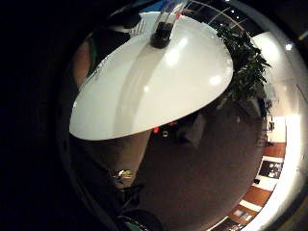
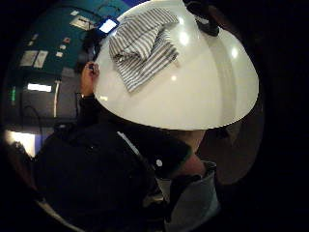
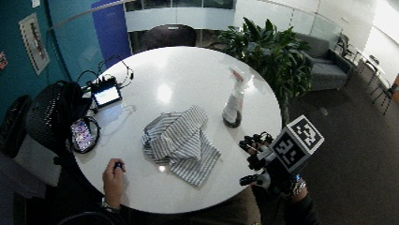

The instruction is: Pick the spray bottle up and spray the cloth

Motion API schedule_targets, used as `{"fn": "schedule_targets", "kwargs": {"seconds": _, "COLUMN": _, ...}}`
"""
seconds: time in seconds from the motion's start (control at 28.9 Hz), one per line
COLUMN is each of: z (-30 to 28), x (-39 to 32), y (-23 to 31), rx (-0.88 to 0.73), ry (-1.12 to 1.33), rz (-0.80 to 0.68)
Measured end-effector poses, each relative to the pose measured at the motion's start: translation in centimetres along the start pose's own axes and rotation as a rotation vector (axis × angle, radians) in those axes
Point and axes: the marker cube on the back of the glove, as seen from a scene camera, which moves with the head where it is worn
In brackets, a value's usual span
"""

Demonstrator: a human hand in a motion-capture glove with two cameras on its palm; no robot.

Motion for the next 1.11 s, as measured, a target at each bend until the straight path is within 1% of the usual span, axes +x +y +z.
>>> {"fn": "schedule_targets", "kwargs": {"seconds": 0.31, "z": -0.3, "x": 0.4, "y": 0.7, "rx": 0.042, "ry": -0.045, "rz": 0.002}}
{"fn": "schedule_targets", "kwargs": {"seconds": 0.52, "z": -0.9, "x": 0.6, "y": 0.1, "rx": 0.085, "ry": -0.027, "rz": 0.002}}
{"fn": "schedule_targets", "kwargs": {"seconds": 0.83, "z": -1.6, "x": 1.3, "y": -0.5, "rx": 0.151, "ry": -0.024, "rz": 0.044}}
{"fn": "schedule_targets", "kwargs": {"seconds": 0.97, "z": -2.2, "x": 2.2, "y": -1.8, "rx": 0.207, "ry": -0.059, "rz": 0.066}}
{"fn": "schedule_targets", "kwargs": {"seconds": 1.11, "z": -2.8, "x": 3.3, "y": -4.2, "rx": 0.290, "ry": -0.141, "rz": 0.087}}
